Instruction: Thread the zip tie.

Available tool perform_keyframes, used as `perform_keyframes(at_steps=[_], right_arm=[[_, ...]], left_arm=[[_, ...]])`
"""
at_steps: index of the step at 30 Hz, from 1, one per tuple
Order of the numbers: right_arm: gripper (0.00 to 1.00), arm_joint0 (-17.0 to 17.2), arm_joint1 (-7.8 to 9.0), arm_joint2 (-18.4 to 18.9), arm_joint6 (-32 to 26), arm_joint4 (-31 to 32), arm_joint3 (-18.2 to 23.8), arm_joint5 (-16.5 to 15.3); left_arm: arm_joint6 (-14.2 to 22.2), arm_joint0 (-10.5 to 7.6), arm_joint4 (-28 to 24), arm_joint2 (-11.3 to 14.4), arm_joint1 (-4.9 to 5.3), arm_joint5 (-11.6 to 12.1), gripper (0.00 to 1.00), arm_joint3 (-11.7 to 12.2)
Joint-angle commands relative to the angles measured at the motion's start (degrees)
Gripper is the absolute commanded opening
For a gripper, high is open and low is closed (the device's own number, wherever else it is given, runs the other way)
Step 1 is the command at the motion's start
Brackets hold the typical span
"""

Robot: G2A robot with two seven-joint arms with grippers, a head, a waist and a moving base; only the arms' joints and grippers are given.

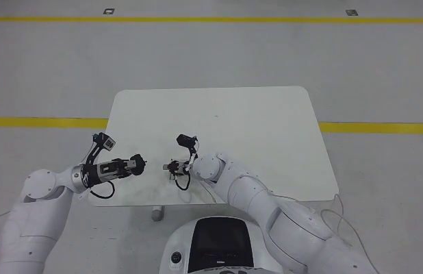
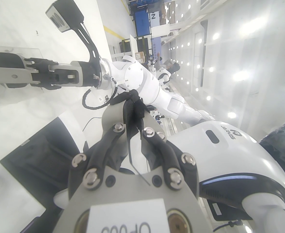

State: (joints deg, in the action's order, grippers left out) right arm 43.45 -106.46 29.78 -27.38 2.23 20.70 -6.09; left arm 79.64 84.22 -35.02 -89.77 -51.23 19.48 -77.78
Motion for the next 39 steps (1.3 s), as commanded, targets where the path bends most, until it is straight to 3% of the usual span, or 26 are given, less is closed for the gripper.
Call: perform_keyframes(at_steps=[1, 20, 39], right_arm=[[0.31, -0.03, -0.22, 0.14, 0.07, 0.13, -0.39, -0.53], [0.24, -0.47, -1.83, 1.80, -0.05, 1.25, -3.78, -2.44], [0.13, -0.40, -2.20, 3.63, 0.53, 2.81, -4.89, -3.51]], left_arm=[[0.00, 0.00, 0.00, 0.00, 0.00, 0.00, 0.00, 0.00], [0.00, 0.00, 0.00, 0.00, 0.00, 0.00, 0.00, 0.00], [0.00, 0.00, 0.00, 0.00, 0.00, 0.00, 0.00, 0.00]])
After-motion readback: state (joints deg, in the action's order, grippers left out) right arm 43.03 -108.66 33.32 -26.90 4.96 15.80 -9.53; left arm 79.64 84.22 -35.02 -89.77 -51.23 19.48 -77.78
